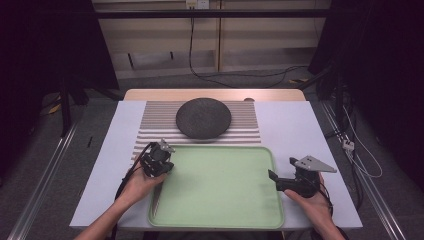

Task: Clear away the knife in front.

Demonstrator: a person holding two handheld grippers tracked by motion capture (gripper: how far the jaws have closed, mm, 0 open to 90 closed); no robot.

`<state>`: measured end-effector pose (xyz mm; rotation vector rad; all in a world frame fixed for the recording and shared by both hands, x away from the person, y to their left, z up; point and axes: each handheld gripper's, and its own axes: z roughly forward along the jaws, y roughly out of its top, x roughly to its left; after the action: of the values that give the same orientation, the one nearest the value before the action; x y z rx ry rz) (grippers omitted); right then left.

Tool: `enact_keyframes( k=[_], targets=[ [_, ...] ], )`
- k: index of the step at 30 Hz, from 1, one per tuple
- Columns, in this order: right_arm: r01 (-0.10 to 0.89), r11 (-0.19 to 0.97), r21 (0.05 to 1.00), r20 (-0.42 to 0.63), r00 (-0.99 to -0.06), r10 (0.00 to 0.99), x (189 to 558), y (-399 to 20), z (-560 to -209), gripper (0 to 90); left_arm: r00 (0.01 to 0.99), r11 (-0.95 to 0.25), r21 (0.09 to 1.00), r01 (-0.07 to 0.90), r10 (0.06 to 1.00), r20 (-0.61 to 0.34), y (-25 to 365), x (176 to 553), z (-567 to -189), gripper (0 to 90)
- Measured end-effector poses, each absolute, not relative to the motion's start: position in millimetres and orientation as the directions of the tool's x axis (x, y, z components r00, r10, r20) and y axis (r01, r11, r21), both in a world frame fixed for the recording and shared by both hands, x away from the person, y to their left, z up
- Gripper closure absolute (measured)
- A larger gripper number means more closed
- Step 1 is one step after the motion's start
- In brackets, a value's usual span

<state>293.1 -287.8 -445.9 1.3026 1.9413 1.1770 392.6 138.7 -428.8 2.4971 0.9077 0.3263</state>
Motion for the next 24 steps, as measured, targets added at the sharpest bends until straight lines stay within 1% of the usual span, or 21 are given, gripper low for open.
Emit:
enact_keyframes(
  k=[3, 9, 14, 16, 18, 20, 21, 24],
  targets=[
    [0.461, 0.162, 0.872, 0.044, -0.404, 0.914, 292.6, -287.8, -445.7, 9.1, 0.756, -0.681, 0.494, 0.540, 0.651, 0.072, 140.8, 390.3, -428.6, 90.0],
    [0.461, 0.163, 0.872, 0.044, -0.405, 0.913, 293.0, -287.5, -445.9, 9.1, 0.732, -0.646, 0.527, 0.552, 0.678, 0.065, 143.7, 386.8, -430.9, 90.0],
    [0.462, 0.159, 0.873, 0.047, -0.402, 0.914, 292.4, -288.0, -445.5, 9.1, 0.731, -0.620, 0.540, 0.569, 0.682, 0.012, 149.0, 389.4, -431.4, 90.0],
    [0.463, 0.160, 0.872, 0.047, -0.405, 0.913, 292.8, -288.0, -445.8, 9.1, 0.734, -0.621, 0.544, 0.564, 0.679, 0.014, 148.8, 389.2, -431.5, 89.0],
    [0.461, 0.160, 0.873, 0.047, -0.405, 0.913, 293.0, -288.3, -445.8, 9.1, 0.737, -0.621, 0.550, 0.558, 0.675, 0.015, 148.3, 389.2, -431.3, 84.4],
    [0.462, 0.157, 0.873, 0.049, -0.403, 0.914, 292.6, -288.5, -445.6, 9.1, 0.740, -0.614, 0.566, 0.550, 0.673, 0.010, 148.8, 389.1, -429.6, 81.9],
    [0.461, 0.158, 0.873, 0.048, -0.403, 0.914, 292.4, -288.5, -445.6, 9.1, 0.745, -0.608, 0.578, 0.545, 0.667, 0.000, 149.1, 388.6, -428.3, 78.7],
    [0.458, 0.159, 0.875, 0.045, -0.402, 0.914, 291.7, -288.6, -445.5, 9.1, 0.755, -0.599, 0.613, 0.515, 0.656, 0.006, 150.2, 385.9, -423.9, 64.2]
  ],
)
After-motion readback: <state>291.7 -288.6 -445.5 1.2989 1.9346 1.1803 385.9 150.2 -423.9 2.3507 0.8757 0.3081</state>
